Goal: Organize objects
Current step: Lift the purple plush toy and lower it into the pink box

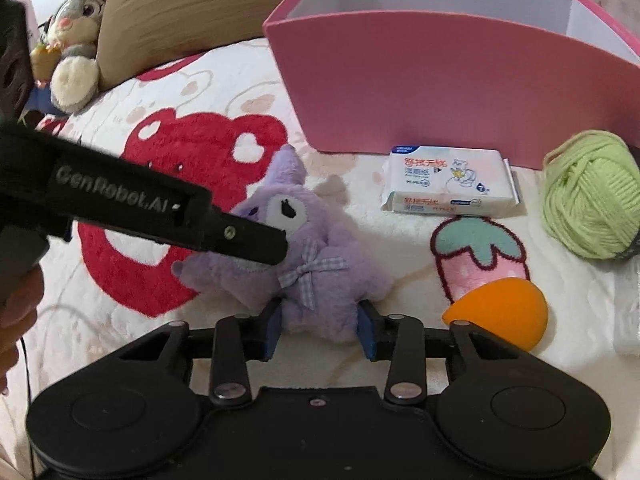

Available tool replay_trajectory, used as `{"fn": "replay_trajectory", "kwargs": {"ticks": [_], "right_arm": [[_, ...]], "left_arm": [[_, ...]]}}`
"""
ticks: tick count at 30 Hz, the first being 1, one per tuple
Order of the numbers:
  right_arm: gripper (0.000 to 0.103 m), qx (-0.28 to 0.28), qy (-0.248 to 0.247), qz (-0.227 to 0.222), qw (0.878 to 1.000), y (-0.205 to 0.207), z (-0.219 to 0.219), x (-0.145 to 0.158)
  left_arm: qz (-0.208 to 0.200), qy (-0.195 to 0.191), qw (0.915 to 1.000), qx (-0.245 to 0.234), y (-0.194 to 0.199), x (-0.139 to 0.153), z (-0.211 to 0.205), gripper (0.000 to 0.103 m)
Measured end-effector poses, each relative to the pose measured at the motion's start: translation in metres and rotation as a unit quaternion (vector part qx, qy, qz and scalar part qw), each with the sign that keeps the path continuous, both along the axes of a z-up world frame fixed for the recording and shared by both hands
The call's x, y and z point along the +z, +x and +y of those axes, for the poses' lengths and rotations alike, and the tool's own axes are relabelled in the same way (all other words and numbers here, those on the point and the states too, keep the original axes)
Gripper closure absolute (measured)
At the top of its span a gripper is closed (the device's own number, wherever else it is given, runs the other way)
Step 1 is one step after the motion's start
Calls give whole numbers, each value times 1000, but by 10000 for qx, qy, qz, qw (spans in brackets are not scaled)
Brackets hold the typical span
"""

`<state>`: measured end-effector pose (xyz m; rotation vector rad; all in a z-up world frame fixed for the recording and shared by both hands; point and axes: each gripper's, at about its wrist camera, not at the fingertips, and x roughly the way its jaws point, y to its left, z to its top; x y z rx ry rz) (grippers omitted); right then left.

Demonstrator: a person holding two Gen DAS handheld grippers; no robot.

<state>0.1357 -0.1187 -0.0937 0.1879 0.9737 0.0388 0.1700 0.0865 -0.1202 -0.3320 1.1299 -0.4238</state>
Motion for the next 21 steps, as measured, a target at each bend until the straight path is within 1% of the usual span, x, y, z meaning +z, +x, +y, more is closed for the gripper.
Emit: {"fn": "replay_trajectory", "kwargs": {"ticks": [2, 5, 14, 21], "right_arm": [[61, -32, -42, 10, 10000, -1, -1, 5], [62, 27, -187, -35, 9998, -6, 0, 18], [62, 182, -425, -230, 9987, -23, -3, 68], [62, 232, -521, -379, 9977, -37, -3, 96]], "left_arm": [[5, -24, 10000, -29, -2, 6, -2, 65], [-112, 62, 9999, -112, -8, 23, -7, 65], [-439, 122, 9984, -332, -27, 75, -18, 65], [-657, 211, 9965, -480, -44, 105, -25, 65]]}}
